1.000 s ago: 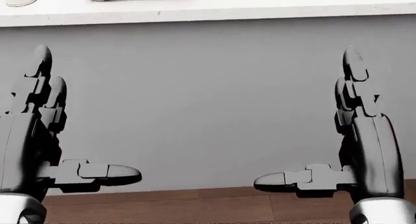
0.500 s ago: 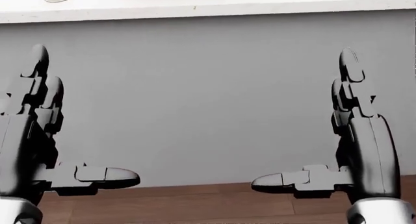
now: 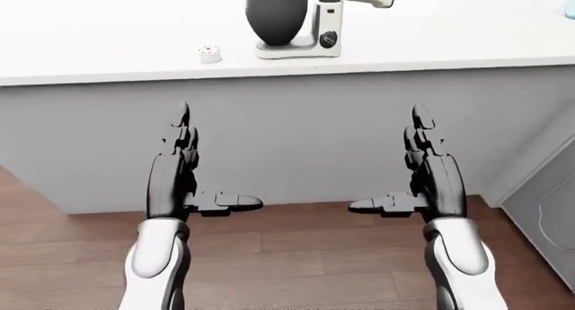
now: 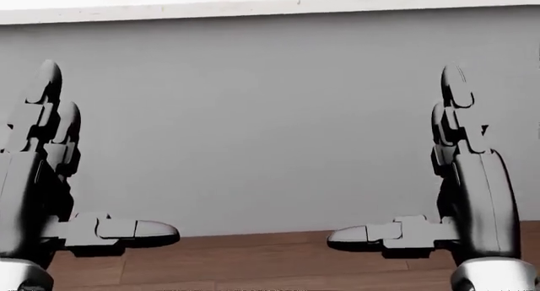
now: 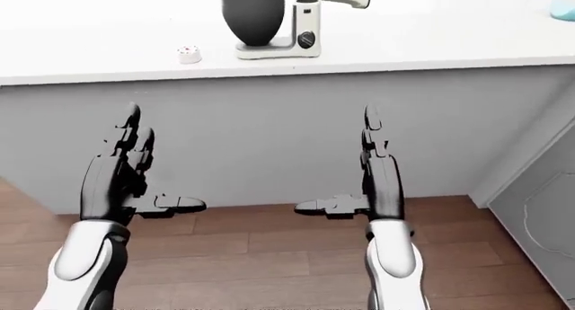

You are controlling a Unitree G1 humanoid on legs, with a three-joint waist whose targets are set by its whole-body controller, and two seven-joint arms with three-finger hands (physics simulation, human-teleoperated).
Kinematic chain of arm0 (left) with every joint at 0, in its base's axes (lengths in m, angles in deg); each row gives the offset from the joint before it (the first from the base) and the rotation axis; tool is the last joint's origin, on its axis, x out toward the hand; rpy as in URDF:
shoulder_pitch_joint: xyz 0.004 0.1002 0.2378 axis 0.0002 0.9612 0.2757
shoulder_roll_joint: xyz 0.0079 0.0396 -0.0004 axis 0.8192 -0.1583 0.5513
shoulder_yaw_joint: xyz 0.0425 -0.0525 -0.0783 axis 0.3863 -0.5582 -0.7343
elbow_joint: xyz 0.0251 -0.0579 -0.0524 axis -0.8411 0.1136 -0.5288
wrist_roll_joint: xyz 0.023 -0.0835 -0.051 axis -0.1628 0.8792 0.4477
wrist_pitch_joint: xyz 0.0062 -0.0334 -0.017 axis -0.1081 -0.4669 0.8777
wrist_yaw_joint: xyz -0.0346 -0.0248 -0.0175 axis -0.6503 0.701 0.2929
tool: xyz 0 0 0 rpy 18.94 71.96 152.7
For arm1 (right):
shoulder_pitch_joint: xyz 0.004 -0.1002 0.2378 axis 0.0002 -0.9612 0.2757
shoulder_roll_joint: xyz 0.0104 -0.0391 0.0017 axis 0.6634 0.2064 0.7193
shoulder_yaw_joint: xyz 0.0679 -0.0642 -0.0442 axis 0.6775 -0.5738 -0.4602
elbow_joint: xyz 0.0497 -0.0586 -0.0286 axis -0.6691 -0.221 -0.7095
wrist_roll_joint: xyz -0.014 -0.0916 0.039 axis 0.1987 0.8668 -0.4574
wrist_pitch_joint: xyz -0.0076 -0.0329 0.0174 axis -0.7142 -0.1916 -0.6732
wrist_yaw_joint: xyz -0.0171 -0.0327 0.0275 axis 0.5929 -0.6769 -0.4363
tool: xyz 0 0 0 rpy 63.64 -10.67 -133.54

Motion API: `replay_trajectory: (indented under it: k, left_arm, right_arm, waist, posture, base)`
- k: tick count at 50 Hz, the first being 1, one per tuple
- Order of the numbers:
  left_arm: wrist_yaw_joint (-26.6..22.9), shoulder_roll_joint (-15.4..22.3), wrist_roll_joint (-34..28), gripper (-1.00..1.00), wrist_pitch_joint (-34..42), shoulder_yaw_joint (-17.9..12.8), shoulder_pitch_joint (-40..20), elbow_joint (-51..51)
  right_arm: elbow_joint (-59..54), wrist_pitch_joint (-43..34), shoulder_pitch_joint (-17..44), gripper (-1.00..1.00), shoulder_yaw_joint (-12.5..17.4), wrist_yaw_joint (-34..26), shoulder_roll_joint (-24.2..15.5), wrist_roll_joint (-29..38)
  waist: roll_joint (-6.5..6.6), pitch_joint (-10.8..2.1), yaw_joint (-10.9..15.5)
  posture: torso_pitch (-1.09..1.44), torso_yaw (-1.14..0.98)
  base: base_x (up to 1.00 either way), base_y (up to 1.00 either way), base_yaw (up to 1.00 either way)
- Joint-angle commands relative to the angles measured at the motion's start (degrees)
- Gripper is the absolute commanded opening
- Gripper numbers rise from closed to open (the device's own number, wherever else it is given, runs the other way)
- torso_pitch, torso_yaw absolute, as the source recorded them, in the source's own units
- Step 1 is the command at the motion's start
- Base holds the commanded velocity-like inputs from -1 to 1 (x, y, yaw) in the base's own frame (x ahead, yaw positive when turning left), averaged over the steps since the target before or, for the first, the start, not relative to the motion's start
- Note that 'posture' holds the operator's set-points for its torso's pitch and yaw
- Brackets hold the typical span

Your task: Place the cake in the stand mixer bowl.

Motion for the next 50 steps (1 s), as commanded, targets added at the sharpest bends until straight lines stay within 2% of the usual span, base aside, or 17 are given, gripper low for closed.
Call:
replay_trajectory:
  k: [1, 7, 9, 11, 14, 19, 21, 22, 23, 26, 32, 36, 37, 47, 48, 49, 50]
  left_arm:
    - [-0.2, 0.0, 0.3, 1.00, -2.5, 0.8, -1.3, 2.2]
    - [-0.2, 0.0, 0.2, 1.00, -2.4, 0.8, -1.3, 2.4]
    - [-0.2, 0.0, 0.2, 1.00, -2.3, 0.8, -1.4, 2.3]
    - [-0.2, -0.1, 0.2, 1.00, -2.4, 0.9, -1.3, 2.4]
    - [-0.3, 0.0, 0.3, 1.00, -2.3, 0.8, -1.4, 2.4]
    - [-0.3, -0.1, 0.2, 1.00, -3.1, 0.9, -1.2, 1.8]
    - [-0.3, 0.0, 0.3, 1.00, -2.8, 0.6, -1.3, 2.0]
    - [-0.3, 0.0, 0.3, 1.00, -3.0, 0.7, -1.2, 1.9]
    - [-0.3, 0.0, 0.2, 1.00, -3.0, 0.8, -1.2, 1.8]
    - [-0.3, 0.0, 0.3, 1.00, -3.0, 0.8, -1.3, 1.8]
    - [-0.3, -0.1, 0.2, 1.00, -3.2, 0.9, -1.1, 1.7]
    - [-0.4, 0.0, 0.2, 1.00, -3.2, 0.7, -1.0, 1.8]
    - [-0.3, -0.1, 0.2, 1.00, -3.3, 0.9, -1.0, 1.8]
    - [-0.8, -0.1, -0.5, 1.00, -3.5, 1.3, -0.4, 2.0]
    - [-0.9, -0.1, -0.5, 1.00, -3.3, 1.2, -0.6, 2.1]
    - [-0.9, -0.1, -0.5, 1.00, -3.6, 1.1, -0.5, 1.9]
    - [-0.9, -0.1, -0.5, 1.00, -3.7, 1.2, -0.4, 1.8]
  right_arm:
    - [2.6, 2.1, 1.3, 1.00, 0.8, 0.6, -0.4, 0.5]
    - [2.2, 2.2, 1.5, 1.00, 0.8, 0.6, -0.4, 0.6]
    - [1.9, 2.4, 1.6, 1.00, 0.8, 0.7, -0.4, 0.6]
    - [2.1, 2.3, 1.5, 1.00, 0.9, 0.6, -0.4, 0.6]
    - [2.2, 2.0, 1.5, 1.00, 0.6, 0.7, -0.4, 0.8]
    - [2.4, 2.0, 1.5, 1.00, 0.6, 0.7, -0.3, 0.8]
    - [1.7, 2.6, 1.5, 1.00, 0.5, 0.7, -0.4, 0.8]
    - [1.4, 2.7, 1.5, 1.00, 0.4, 0.6, -0.4, 0.8]
    - [1.3, 3.0, 1.6, 1.00, 0.4, 0.6, -0.4, 0.8]
    - [1.6, 3.1, 1.7, 1.00, 0.7, 0.8, -0.3, 0.4]
    - [1.5, 2.7, 1.7, 1.00, 1.0, 1.2, -0.6, 0.9]
    - [1.8, 2.4, 1.7, 1.00, 0.9, 1.1, -0.6, 1.2]
    - [2.0, 2.3, 1.6, 1.00, 1.0, 1.1, -0.5, 1.3]
    - [2.4, 2.5, 1.5, 1.00, 1.2, 1.0, -0.6, 1.5]
    - [2.3, 2.5, 1.5, 1.00, 1.2, 1.0, -0.6, 1.6]
    - [2.4, 2.6, 1.5, 1.00, 1.2, 1.0, -0.6, 1.6]
    - [2.4, 2.6, 1.5, 1.00, 1.2, 0.9, -0.6, 1.6]
  waist:
    - [-0.30, -1.04, -0.3]
    - [-3.93, -0.59, -0.4]
    - [-6.53, -1.11, -0.4]
    - [-5.06, -0.72, -0.9]
    - [-5.29, -1.38, -0.6]
    - [-1.91, -0.45, -0.7]
    - [1.27, -1.18, -0.8]
    - [5.01, -2.04, -0.4]
    - [1.42, 0.25, 0.1]
    - [1.07, -1.05, -0.3]
    - [-2.21, -0.40, 0.3]
    - [-5.85, -0.84, 1.1]
    - [-4.82, -0.53, 1.1]
    - [-2.79, -1.55, 0.5]
    - [-2.68, -2.53, 0.3]
    - [-2.34, -0.70, 0.4]
    - [-2.48, -1.25, 0.3]
  posture:
    - [0.00, 0.00]
    - [0.00, 0.00]
    - [0.00, 0.00]
    - [0.00, 0.00]
    - [0.00, 0.00]
    - [0.00, 0.00]
    - [0.00, 0.00]
    - [0.00, 0.00]
    - [0.00, 0.00]
    - [0.00, 0.00]
    - [0.00, 0.00]
    - [0.00, 0.00]
    - [0.00, 0.00]
    - [0.00, 0.00]
    - [0.00, 0.00]
    - [0.00, 0.00]
    - [0.00, 0.00]
  base:
    - [0.00, 0.28, 0.00]
    - [0.00, 0.28, 0.00]
    - [0.00, 0.29, 0.00]
    - [0.00, 0.29, 0.00]
    - [0.00, 0.28, 0.00]
    - [0.00, 0.28, 0.00]
    - [0.00, 0.20, 0.00]
    - [0.00, 0.09, 0.00]
    - [0.00, 0.00, 0.00]
    - [0.00, 0.00, 0.00]
    - [0.00, 0.00, 0.00]
    - [0.03, 0.00, 0.00]
    - [0.04, 0.00, 0.00]
    - [0.04, 0.00, 0.00]
    - [0.05, 0.00, 0.00]
    - [0.05, 0.00, 0.00]
    - [0.04, 0.00, 0.00]
